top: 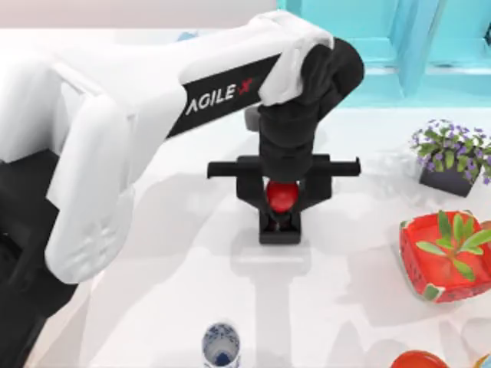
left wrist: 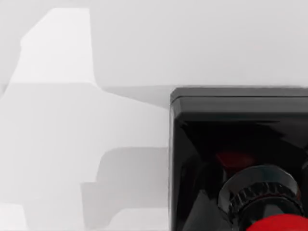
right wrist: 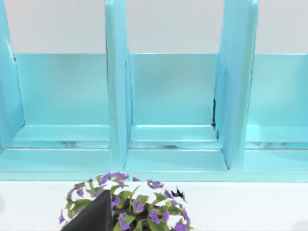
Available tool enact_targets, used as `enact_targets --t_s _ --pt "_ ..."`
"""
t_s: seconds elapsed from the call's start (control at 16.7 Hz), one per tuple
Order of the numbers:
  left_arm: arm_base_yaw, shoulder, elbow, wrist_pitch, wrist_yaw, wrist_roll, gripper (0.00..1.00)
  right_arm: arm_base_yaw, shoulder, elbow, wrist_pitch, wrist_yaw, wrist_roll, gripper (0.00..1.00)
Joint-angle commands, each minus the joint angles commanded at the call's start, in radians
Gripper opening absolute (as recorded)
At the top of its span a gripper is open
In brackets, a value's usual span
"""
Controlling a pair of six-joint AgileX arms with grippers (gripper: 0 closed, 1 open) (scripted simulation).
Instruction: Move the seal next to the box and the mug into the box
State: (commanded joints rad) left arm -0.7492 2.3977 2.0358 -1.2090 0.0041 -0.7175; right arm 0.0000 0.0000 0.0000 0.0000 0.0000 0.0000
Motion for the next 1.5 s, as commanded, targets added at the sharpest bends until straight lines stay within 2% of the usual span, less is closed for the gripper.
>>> enact_targets --t_s 0.06,0.12,0.66,1.2,1.5 --pt "0.000 0.000 0.000 0.000 0.000 0.000 0.02 0.000 0.000 0.000 0.000 0.000 0.000 1.00" --pt "0.000 0.000 0.000 0.000 0.000 0.000 0.00 0.000 0.000 0.000 0.000 0.000 0.000 1.00" --pt "0.004 -0.002 -0.001 -0.004 0.000 0.004 0.00 0.000 0.000 0.000 0.000 0.000 0.000 1.00" --pt "0.171 -0.277 -0.079 -0.190 -0.003 0.167 0.00 0.000 0.000 0.000 0.000 0.000 0.000 1.00" --pt "0.180 -0.288 -0.084 -0.203 -0.004 0.182 0.00 0.000 0.000 0.000 0.000 0.000 0.000 1.00"
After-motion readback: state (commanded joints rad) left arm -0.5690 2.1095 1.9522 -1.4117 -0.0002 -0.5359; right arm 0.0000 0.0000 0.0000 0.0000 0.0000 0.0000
